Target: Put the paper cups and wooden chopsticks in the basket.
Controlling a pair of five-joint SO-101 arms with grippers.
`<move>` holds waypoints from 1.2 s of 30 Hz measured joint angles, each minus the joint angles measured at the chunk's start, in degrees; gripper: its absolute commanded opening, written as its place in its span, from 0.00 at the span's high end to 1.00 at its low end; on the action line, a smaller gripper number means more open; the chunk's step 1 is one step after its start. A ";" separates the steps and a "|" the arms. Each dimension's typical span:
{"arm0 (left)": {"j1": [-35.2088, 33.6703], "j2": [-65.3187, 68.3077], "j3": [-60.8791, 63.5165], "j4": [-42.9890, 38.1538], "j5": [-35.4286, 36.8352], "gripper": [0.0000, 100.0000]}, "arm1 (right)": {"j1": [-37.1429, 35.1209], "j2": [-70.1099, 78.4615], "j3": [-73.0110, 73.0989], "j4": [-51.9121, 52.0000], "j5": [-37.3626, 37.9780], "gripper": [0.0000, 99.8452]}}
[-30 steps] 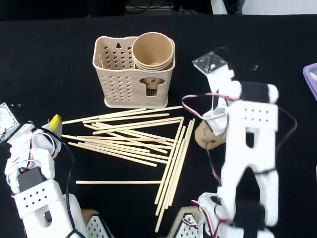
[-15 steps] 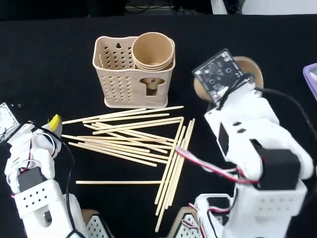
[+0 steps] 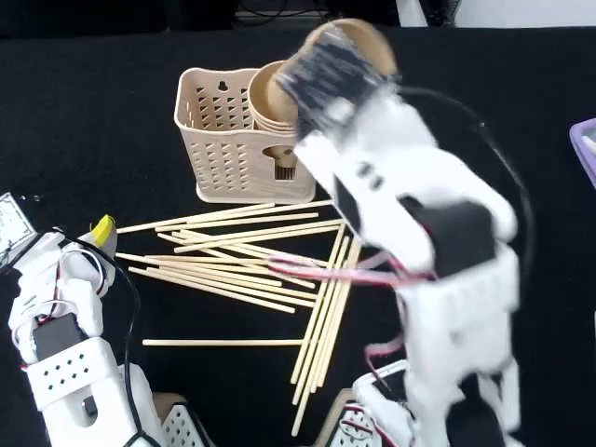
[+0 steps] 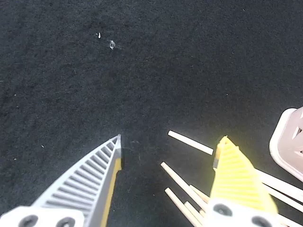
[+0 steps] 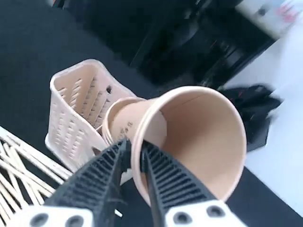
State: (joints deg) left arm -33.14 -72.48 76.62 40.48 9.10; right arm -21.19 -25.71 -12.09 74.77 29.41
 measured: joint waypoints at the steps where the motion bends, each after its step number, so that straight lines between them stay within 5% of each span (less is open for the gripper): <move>1: 0.00 0.00 0.00 0.00 0.00 0.69 | -0.18 2.55 -1.49 0.00 0.00 0.99; 12: 0.00 0.00 0.00 0.00 0.00 0.69 | -0.09 25.49 -24.09 11.96 9.05 0.98; 19: 0.00 0.00 0.00 0.00 0.00 0.69 | -0.09 34.46 -38.15 18.81 6.15 0.72; 28: 0.00 0.00 0.00 0.00 0.00 0.69 | -2.55 34.73 -57.85 24.62 -1.49 0.84; 36: 0.00 0.00 0.00 0.00 0.00 0.69 | -3.43 26.46 -54.77 24.70 -7.38 0.84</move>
State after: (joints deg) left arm -33.14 -72.48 76.62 40.48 9.10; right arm -24.62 0.75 -66.86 99.47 22.02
